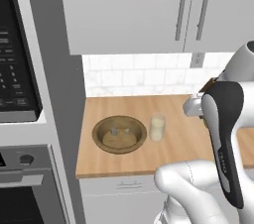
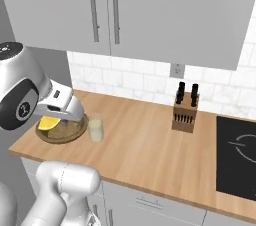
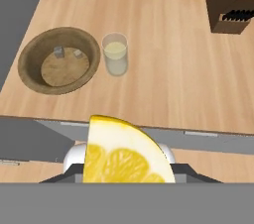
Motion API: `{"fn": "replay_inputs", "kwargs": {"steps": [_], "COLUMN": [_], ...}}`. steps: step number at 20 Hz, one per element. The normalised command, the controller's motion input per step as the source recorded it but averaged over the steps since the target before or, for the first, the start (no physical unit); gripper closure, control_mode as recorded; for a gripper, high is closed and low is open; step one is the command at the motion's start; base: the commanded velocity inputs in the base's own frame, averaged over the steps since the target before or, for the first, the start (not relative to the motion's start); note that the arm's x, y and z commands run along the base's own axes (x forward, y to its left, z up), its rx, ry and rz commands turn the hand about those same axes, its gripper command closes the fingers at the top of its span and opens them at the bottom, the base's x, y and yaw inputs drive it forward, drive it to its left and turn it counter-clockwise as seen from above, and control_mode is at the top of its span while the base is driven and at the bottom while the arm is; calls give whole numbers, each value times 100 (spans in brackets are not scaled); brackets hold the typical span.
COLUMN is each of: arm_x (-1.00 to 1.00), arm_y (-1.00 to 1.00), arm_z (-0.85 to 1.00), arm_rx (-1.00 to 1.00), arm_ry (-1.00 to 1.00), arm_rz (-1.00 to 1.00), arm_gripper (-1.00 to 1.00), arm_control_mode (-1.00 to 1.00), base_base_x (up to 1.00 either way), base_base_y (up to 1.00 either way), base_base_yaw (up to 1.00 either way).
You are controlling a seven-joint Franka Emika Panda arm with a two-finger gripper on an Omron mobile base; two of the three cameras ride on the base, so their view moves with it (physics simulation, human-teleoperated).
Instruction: Grab a lemon wedge from the fridge and one ice cube from the ice bowl, and put them in the glass of lemonade.
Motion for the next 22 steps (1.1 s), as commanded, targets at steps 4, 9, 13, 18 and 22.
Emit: {"fn": "replay_inputs", "kwargs": {"steps": [4, 9, 13, 18, 22], "arm_x": [0, 0, 0, 0, 0], "arm_y": [0, 0, 0, 0, 0], "arm_z": [0, 0, 0, 0, 0], "arm_rx": [0, 0, 0, 0, 0], "arm_ry": [0, 0, 0, 0, 0], "arm_rz": [0, 0, 0, 0, 0], "arm_gripper": [100, 100, 100, 100, 100], "arm_control_mode": [100, 100, 100, 100, 100], "base_base_x": [55, 60, 65, 57, 45], "base_base_y": [0, 16, 21, 47, 32], "base_base_yaw": [10, 0, 0, -10, -11]}}
